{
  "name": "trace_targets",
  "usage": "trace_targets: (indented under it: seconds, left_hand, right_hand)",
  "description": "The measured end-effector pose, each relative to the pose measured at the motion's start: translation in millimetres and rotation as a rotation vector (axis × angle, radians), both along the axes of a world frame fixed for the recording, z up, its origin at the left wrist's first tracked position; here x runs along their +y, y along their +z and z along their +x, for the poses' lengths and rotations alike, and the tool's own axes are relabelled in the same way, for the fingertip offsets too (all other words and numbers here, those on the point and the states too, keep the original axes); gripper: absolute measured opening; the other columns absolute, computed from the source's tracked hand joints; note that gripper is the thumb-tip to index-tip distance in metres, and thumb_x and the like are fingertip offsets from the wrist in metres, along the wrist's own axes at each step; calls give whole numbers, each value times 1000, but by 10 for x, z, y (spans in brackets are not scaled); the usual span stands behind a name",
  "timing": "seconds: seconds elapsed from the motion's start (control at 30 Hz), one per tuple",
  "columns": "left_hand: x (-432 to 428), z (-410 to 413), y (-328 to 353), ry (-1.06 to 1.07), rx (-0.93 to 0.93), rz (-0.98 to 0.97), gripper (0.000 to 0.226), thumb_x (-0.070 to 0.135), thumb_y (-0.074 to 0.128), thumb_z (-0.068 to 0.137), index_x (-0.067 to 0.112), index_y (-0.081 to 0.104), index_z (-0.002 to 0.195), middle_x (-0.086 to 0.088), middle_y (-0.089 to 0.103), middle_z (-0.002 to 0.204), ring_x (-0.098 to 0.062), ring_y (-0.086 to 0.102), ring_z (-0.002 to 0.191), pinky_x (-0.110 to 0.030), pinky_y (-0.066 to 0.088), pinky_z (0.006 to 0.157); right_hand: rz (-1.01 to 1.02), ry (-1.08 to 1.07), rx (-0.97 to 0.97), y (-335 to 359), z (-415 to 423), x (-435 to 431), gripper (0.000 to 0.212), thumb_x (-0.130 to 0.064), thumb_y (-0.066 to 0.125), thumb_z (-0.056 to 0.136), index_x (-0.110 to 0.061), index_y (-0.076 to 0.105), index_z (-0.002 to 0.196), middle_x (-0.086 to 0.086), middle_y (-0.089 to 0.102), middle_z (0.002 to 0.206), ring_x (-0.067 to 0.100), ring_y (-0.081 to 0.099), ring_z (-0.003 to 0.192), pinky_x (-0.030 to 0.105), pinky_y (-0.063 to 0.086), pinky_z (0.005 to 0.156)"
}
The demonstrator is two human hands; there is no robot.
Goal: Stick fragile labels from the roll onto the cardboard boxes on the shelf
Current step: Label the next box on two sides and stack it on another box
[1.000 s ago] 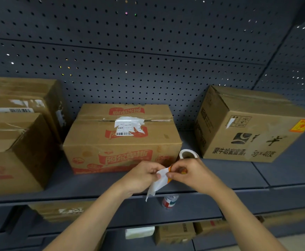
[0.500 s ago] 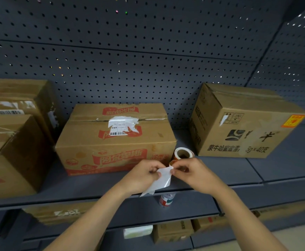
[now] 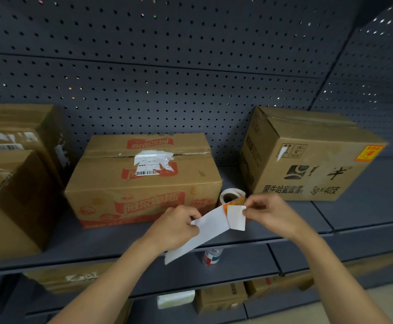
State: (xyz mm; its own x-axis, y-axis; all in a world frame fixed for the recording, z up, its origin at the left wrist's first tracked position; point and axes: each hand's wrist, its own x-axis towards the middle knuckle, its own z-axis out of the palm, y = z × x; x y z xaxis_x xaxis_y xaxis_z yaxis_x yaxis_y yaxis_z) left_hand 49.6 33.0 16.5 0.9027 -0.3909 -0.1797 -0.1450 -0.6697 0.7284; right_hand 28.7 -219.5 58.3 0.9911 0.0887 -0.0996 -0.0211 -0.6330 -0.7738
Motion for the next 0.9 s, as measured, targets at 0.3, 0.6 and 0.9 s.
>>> trace_targets:
  seconds: [0.3, 0.6, 0.9]
  left_hand:
    - [-5, -81, 11, -15, 9, -58, 7, 30, 74, 83, 31, 76, 90, 15, 73, 88, 7, 65, 89, -27, 56, 90]
    - [-144, -158, 398, 382, 373, -939, 15, 18, 67, 93, 7, 75, 101, -8, 77, 93, -18, 70, 72, -27, 56, 66]
    - [-168, -102, 334, 375, 252, -844, 12, 14, 75, 87, 6, 76, 96, -11, 76, 89, -14, 66, 70, -27, 53, 67]
  right_hand:
    - [63, -95, -224, 52, -22, 95, 16, -12, 69, 90, -19, 70, 76, 0, 69, 70, 9, 59, 64, 28, 48, 66]
    - [-222, -24, -740, -184, -136, 429, 5, -22, 66, 91, -18, 69, 91, -10, 64, 90, 7, 61, 70, 33, 53, 56]
    - [-548, 110, -979, -288, -186, 559, 8, -21, 64, 90, -17, 71, 91, -5, 67, 92, 15, 64, 68, 29, 51, 43]
